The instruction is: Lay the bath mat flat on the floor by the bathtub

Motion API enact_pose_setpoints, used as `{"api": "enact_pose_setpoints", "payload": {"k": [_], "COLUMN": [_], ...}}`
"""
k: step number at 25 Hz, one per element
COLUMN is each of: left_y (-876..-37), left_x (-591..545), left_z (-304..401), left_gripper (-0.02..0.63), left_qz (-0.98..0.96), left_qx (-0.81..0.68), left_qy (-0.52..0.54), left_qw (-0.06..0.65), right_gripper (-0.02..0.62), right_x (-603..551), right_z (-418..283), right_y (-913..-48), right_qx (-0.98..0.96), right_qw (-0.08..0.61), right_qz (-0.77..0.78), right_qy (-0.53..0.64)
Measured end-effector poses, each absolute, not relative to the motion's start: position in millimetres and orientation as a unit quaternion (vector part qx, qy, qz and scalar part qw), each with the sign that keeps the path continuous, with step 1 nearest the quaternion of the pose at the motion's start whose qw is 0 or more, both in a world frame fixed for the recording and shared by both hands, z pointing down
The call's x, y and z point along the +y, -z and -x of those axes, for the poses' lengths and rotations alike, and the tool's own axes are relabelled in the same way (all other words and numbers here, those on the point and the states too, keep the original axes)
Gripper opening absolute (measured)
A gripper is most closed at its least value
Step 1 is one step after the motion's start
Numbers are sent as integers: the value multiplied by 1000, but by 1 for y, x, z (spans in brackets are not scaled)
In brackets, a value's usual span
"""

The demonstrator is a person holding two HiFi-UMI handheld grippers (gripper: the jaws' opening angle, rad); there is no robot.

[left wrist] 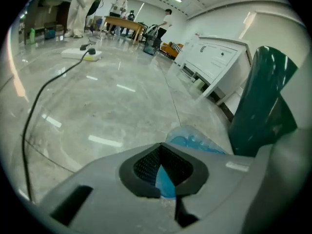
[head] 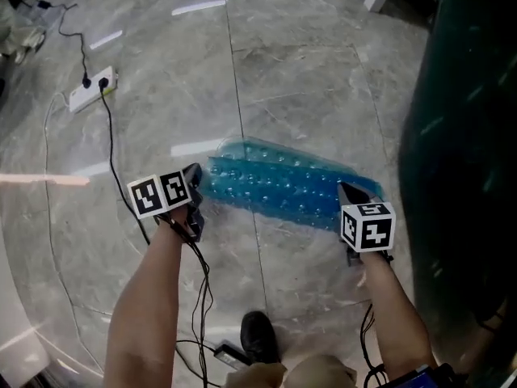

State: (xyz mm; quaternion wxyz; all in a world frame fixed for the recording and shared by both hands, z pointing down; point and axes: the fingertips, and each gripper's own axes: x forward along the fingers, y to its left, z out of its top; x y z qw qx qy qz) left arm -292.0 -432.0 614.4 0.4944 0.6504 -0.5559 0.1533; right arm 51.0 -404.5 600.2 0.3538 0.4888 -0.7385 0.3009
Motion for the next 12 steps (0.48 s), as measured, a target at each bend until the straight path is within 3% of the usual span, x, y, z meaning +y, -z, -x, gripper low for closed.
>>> {"api": "enact_pose_setpoints", "payload": {"k": [4, 12], "left_y": [-620, -641], "left_x": [-419, -309], "left_z": [276, 246], "left_gripper": [5, 5], "left_qz": [-667, -663], "left_qx": [-529, -511], "left_qy": [-103, -137], "left_qw": [515, 530], "right_gripper": [6, 6], "right_x": [-406, -362], "right_z": [-46, -53], "right_y": [-597, -594], "right_qx": [-759, -775], "right_qw": [325, 364], "right_qz": [-492, -457], "right_qy": [-275, -241]}}
